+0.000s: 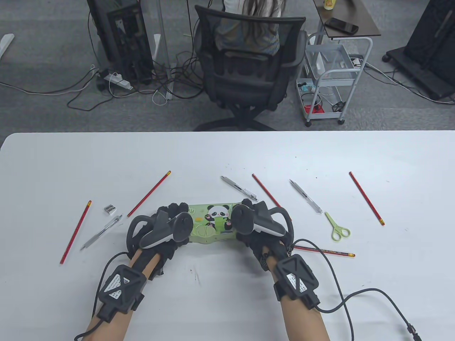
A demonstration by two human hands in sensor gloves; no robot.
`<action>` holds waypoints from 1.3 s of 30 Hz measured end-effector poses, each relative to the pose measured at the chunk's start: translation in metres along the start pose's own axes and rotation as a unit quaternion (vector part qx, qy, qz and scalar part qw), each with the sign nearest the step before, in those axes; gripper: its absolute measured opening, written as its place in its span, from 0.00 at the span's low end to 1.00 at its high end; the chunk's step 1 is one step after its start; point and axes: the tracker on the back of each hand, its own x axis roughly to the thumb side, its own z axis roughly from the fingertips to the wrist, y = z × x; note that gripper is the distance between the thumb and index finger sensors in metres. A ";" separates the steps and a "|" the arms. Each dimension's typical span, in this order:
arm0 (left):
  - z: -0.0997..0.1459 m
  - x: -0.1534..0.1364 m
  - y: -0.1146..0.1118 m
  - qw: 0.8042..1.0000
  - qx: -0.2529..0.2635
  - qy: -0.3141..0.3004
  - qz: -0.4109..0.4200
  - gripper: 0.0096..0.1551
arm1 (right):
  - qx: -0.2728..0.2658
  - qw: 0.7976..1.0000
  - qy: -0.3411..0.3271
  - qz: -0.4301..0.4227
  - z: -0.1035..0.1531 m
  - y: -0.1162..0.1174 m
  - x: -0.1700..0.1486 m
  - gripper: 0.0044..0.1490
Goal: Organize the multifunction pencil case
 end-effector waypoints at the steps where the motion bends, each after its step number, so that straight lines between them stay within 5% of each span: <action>1: 0.000 0.000 0.001 1.000 0.001 -0.005 0.003 0.58 | -0.001 1.000 0.000 -0.002 0.000 0.000 0.000 0.52; 11: 0.002 -0.004 0.005 0.999 -0.025 -0.047 -0.008 0.57 | -0.011 1.000 -0.004 -0.015 0.000 0.000 -0.004 0.51; 39: 0.016 -0.003 -0.013 0.995 0.062 -0.060 -0.059 0.45 | -0.012 1.000 -0.005 -0.029 0.001 0.001 -0.005 0.50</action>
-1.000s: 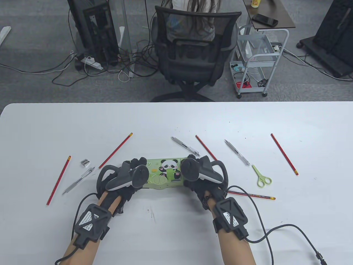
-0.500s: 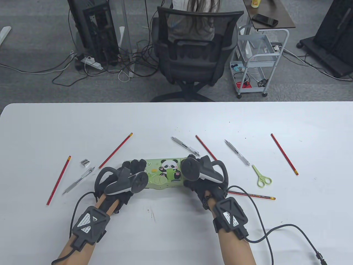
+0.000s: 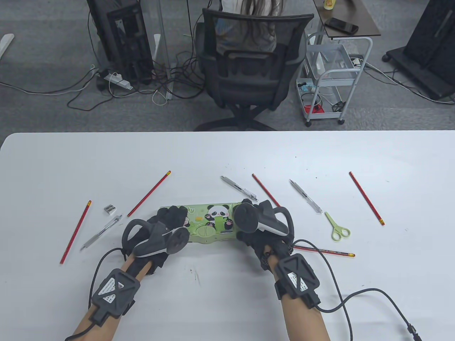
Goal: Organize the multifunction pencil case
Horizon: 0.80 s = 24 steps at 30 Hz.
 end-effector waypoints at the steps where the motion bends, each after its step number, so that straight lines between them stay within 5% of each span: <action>1: 0.002 -0.001 0.004 1.000 0.015 0.007 -0.003 0.44 | 0.000 1.000 0.000 0.000 0.000 0.000 0.000 0.50; 9: -0.009 -0.029 0.036 0.988 0.000 0.052 0.145 0.34 | 0.006 0.999 -0.008 -0.031 0.002 -0.001 -0.004 0.49; 19: -0.051 -0.072 0.044 0.951 -0.032 0.139 0.273 0.32 | 0.007 0.999 -0.007 -0.033 0.004 -0.002 -0.001 0.48; 24: -0.075 -0.086 0.045 0.949 -0.067 0.197 0.237 0.35 | 0.008 0.999 -0.007 -0.031 0.003 -0.003 -0.001 0.48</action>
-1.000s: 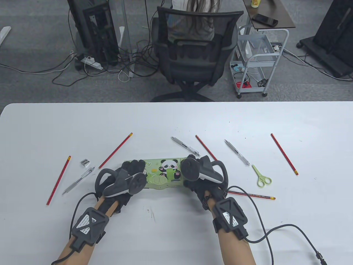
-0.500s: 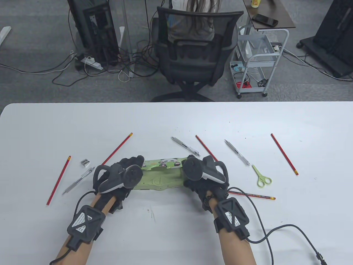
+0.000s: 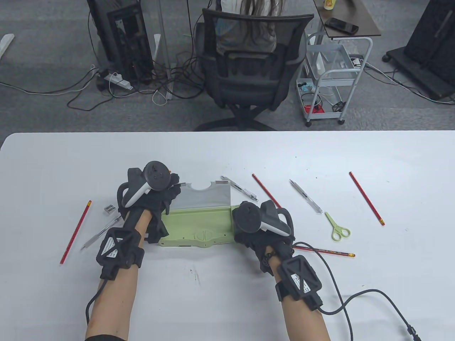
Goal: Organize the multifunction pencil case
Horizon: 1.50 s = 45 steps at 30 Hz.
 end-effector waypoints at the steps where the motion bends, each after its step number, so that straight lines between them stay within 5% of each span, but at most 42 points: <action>1: -0.005 -0.001 0.000 1.000 -0.003 0.020 -0.014 0.35 | -0.001 1.000 0.000 0.001 0.000 0.000 0.000 0.48; 7: -0.017 -0.006 -0.016 0.988 -0.023 0.106 -0.106 0.45 | -0.007 1.000 -0.001 0.001 0.001 0.001 0.001 0.48; 17: -0.016 0.004 -0.032 0.976 -0.058 0.113 -0.176 0.52 | -0.011 1.000 -0.003 0.010 0.001 0.002 0.003 0.48; 45: -0.012 0.005 -0.035 0.977 -0.077 0.097 -0.176 0.46 | -0.008 1.000 -0.003 0.004 0.002 0.002 0.002 0.48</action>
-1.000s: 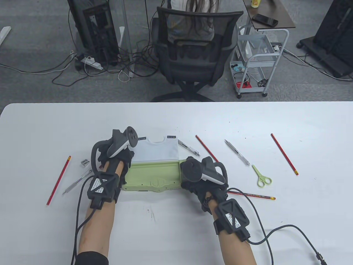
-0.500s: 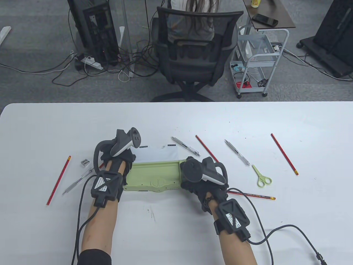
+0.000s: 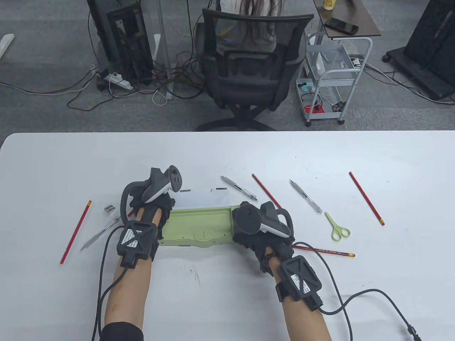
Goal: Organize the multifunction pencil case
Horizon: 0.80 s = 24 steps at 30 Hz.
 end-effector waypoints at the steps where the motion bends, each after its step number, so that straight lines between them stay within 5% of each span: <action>1: 0.002 -0.002 0.000 1.000 -0.007 -0.006 0.009 0.45 | 0.001 1.000 0.000 0.000 0.000 0.000 0.000 0.48; 10: 0.051 -0.032 0.007 0.991 0.028 -0.058 0.116 0.46 | 0.005 1.000 0.002 -0.005 0.000 0.000 0.000 0.48; 16: 0.082 -0.045 -0.029 0.981 0.009 -0.118 0.152 0.52 | 0.001 1.000 0.000 0.007 0.000 0.000 0.001 0.48; 24: 0.086 -0.043 -0.063 0.977 -0.008 -0.128 0.168 0.61 | 0.002 1.000 0.001 0.009 -0.001 -0.001 0.002 0.48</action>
